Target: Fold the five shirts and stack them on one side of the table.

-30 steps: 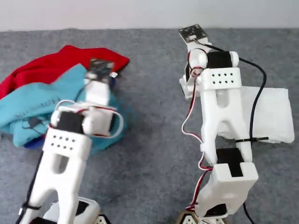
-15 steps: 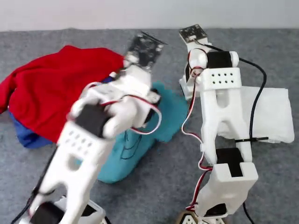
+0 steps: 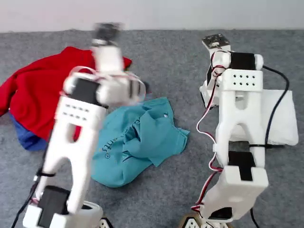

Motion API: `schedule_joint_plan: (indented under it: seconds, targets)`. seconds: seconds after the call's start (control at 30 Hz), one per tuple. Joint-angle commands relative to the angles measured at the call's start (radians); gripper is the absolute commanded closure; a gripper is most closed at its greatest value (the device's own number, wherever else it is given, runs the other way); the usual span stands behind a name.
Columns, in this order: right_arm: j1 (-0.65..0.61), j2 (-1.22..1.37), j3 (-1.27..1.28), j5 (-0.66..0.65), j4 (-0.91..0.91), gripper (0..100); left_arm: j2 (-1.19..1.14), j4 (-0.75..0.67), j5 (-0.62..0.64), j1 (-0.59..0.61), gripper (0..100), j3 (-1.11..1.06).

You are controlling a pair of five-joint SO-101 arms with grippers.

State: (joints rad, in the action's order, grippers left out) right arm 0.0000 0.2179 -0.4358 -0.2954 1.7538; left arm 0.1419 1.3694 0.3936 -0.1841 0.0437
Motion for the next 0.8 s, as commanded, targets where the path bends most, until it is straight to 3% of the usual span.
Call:
schedule_joint_plan:
  seconds: [0.0,0.17,0.3,0.43,0.57,0.67,0.77]
  targets:
    - [-0.062,-0.101,-0.029,-0.011,0.044,89.0,-0.063,-0.121,0.072,0.071,73,0.005]
    - [-0.189,-0.154,0.141,-0.011,0.044,87.3,-0.334,-0.207,0.074,0.008,73,0.013]
    - [-0.278,-0.189,0.293,-0.015,0.041,74.5,-0.568,-0.241,0.075,0.000,73,0.093]
    - [-0.367,-0.177,0.379,-0.015,0.021,63.8,-0.741,-0.184,0.092,0.005,76,0.239]
    - [-0.420,-0.119,0.440,-0.012,-0.076,63.4,-0.861,-0.107,0.091,0.002,87,0.389]
    - [-0.423,-0.054,0.483,-0.015,-0.163,68.5,-0.913,0.002,0.069,0.006,97,0.499]
    - [-0.394,-0.022,0.482,-0.008,-0.189,90.9,-0.933,0.115,-0.009,0.015,99,0.595]
